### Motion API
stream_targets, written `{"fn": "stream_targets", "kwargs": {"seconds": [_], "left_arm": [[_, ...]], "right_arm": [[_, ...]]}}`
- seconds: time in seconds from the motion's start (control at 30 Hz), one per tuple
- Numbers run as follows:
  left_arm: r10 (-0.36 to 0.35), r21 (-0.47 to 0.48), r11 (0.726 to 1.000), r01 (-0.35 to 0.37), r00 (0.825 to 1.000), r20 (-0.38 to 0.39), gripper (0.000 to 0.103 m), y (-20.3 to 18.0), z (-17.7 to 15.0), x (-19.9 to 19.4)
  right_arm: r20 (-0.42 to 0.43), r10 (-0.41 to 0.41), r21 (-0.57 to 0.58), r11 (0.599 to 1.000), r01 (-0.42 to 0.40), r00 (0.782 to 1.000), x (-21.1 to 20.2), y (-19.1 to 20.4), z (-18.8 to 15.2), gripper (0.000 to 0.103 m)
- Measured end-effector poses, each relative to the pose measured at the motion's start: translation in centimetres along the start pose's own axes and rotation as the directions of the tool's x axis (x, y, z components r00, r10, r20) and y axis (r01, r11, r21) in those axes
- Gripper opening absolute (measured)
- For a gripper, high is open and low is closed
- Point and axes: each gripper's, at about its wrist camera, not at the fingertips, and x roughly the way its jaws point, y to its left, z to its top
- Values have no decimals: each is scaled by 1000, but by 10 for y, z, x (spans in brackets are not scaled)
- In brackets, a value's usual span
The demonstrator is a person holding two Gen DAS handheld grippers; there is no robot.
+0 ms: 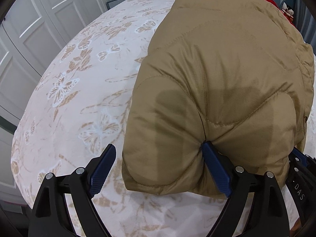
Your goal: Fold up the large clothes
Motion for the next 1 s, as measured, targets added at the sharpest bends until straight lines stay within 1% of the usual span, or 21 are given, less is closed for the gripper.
{"fn": "stream_targets", "kwargs": {"seconds": [0.1, 0.33, 0.53, 0.67, 0.73, 0.8, 0.83, 0.9, 0.93, 0.97, 1.0], "left_arm": [[-1, -4, 1000, 1, 1000, -1, 89, -1, 0, 2], [6, 1, 1000, -6, 1000, -4, 89, -3, 1, 6], [53, 24, 998, -54, 999, 4, 89, -9, -1, 2], [46, 11, 999, -46, 999, -12, 89, -9, 0, 1], [59, 22, 998, -58, 998, -28, 92, -10, 2, 1], [83, 46, 996, -81, 996, -37, 94, -12, 5, -1], [95, 62, 994, -93, 995, -38, 94, -14, 5, -2], [119, 81, 990, -115, 992, -42, 97, -16, 7, -2], [115, 77, 991, -111, 992, -50, 97, -14, 8, -4], [107, 67, 992, -104, 993, -58, 96, -12, 8, -7], [84, 47, 996, -81, 994, -70, 92, -7, 7, -14]], "right_arm": [[8, -9, -6, 1000, 9, 1000, -4, 6, -7, 18], [8, -14, -12, 1000, 14, 1000, 0, 3, -4, 18], [-6, -24, -28, 999, 24, 1000, 2, 7, 2, 18], [-16, -29, -42, 999, 29, 999, 3, 12, 8, 18], [-14, -33, -61, 998, 32, 999, 4, 12, 11, 18], [-19, -11, -70, 997, 9, 1000, 2, 8, 13, 19], [-26, 4, -60, 998, -5, 1000, 1, 6, 14, 20], [-55, 57, 4, 998, -57, 997, 1, -6, 18, 22], [-67, 85, 56, 995, -82, 994, -1, -13, 21, 23], [-70, 86, 97, 992, -79, 994, -7, -18, 23, 25], [-62, 83, 124, 989, -75, 995, -15, -20, 22, 28]]}}
